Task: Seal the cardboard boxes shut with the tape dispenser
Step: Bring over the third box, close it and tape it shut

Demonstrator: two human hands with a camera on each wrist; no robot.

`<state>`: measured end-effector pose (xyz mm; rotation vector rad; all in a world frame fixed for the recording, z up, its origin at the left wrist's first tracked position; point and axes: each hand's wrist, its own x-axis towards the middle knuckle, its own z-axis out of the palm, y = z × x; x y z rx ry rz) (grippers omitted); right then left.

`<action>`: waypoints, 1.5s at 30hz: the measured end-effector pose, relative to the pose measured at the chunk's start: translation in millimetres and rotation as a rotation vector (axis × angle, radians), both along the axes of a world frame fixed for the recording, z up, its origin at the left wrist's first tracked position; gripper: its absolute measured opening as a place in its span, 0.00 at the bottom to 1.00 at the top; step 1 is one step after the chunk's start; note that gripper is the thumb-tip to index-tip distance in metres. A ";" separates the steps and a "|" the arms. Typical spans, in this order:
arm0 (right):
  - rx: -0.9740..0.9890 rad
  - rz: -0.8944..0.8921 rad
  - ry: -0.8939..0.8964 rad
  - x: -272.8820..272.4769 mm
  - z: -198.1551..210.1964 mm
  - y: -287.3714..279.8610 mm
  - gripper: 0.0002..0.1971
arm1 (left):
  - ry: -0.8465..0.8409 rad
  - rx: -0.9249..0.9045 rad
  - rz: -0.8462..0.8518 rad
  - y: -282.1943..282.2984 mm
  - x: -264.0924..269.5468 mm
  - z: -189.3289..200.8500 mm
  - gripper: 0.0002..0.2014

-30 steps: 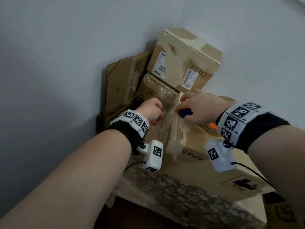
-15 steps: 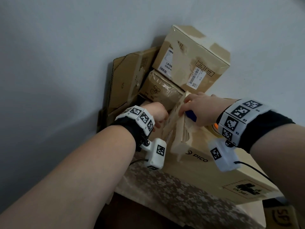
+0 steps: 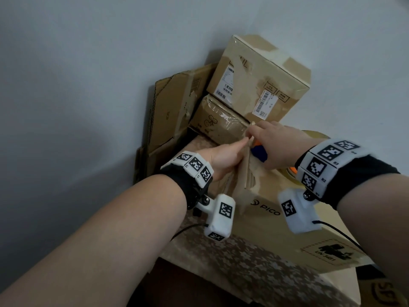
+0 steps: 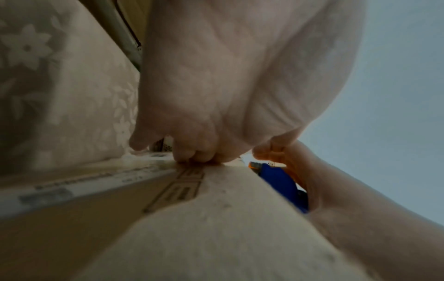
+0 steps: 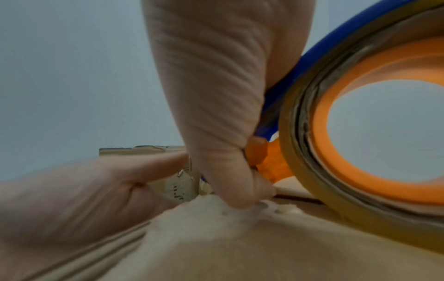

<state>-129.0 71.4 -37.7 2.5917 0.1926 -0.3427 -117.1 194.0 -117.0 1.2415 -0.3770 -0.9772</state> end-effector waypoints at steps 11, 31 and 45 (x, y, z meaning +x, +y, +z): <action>0.334 -0.317 -0.291 -51.6 25.9 -63.0 0.59 | -0.451 0.514 -0.075 -9.4 -13.9 25.6 0.38; 0.455 -0.411 -0.122 -151.3 -15.8 -127.7 0.50 | -0.988 1.174 -0.018 -44.2 -73.4 34.5 0.56; 0.525 -0.368 -0.149 -147.7 -10.9 -114.0 0.49 | -1.194 1.256 0.065 -20.4 -59.5 49.5 0.48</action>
